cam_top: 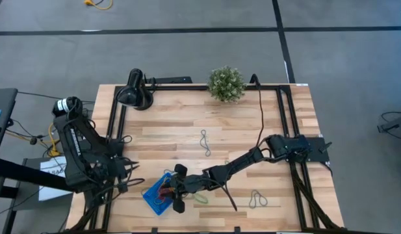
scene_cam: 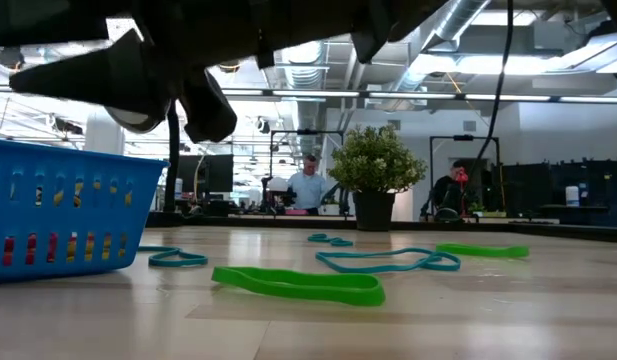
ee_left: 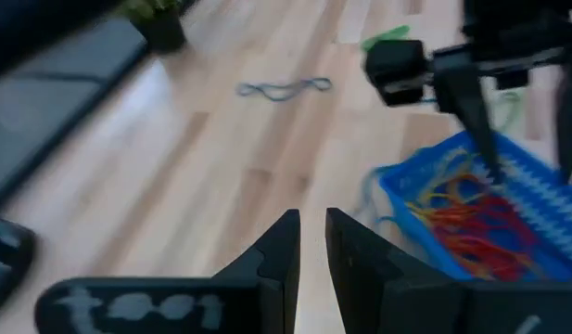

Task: Pick and place rubber bands into bin
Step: Put the blue rubber band into the blue basket

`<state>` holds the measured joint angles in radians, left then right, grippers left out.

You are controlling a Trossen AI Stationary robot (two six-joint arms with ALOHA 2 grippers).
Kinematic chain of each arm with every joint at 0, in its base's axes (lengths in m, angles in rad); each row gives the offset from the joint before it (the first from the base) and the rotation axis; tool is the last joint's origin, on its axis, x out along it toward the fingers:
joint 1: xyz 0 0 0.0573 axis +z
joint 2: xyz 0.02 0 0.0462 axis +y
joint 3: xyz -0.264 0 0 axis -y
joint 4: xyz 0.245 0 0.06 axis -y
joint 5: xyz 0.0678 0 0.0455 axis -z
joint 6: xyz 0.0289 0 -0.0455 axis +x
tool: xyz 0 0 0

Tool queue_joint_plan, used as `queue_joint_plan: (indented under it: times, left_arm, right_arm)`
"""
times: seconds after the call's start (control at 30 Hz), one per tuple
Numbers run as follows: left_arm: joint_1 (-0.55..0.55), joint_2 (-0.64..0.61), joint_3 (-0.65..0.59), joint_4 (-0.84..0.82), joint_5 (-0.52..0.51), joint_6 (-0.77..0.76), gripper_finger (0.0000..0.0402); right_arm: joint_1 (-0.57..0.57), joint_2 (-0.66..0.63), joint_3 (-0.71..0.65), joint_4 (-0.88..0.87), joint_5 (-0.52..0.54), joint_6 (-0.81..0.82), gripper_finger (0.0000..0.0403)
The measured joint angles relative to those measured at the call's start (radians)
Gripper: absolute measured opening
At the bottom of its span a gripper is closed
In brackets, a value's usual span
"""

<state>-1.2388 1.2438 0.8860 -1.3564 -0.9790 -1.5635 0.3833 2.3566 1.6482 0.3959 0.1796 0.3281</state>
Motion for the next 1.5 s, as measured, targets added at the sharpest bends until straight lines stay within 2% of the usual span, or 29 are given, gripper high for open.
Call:
queue_joint_plan:
  times: [0.13,0.3,0.4,0.57,0.73,0.87,1.07,1.5]
  left_arm:
    - [0.0,0.001,0.0,0.16,0.131,0.015,0.0045]
    - [0.0,0.052,0.0,0.321,0.182,0.133,0.0048]
    - [0.009,0.116,0.0,0.358,0.23,0.147,0.0059]
    - [0.027,0.259,-0.002,0.391,0.375,0.099,0.0093]
    - [0.042,0.392,-0.002,0.473,0.409,0.096,0.0125]
    - [0.063,0.461,-0.002,0.493,0.49,0.083,0.0141]
    - [0.092,0.504,0.0,0.493,0.503,0.075,0.0149]
    - [0.103,0.49,-0.002,0.471,0.493,0.076,0.0149]
  right_arm:
    - [0.001,-0.024,0.0,0.002,-0.003,0.023,0.016]
    - [0.002,-0.031,0.0,-0.001,-0.024,0.024,0.0166]
    - [0.003,-0.031,0.0,0.001,-0.025,0.024,0.0165]
    - [0.003,-0.031,0.0,-0.003,-0.025,0.064,0.016]
    - [0.003,-0.031,0.0,0.0,-0.025,0.065,0.0156]
    - [0.002,-0.031,0.0,0.0,-0.025,0.065,0.0154]
    - [0.003,-0.03,0.0,0.001,-0.026,0.065,0.0153]
    - [0.003,-0.029,0.0,0.0,-0.026,0.065,0.0154]
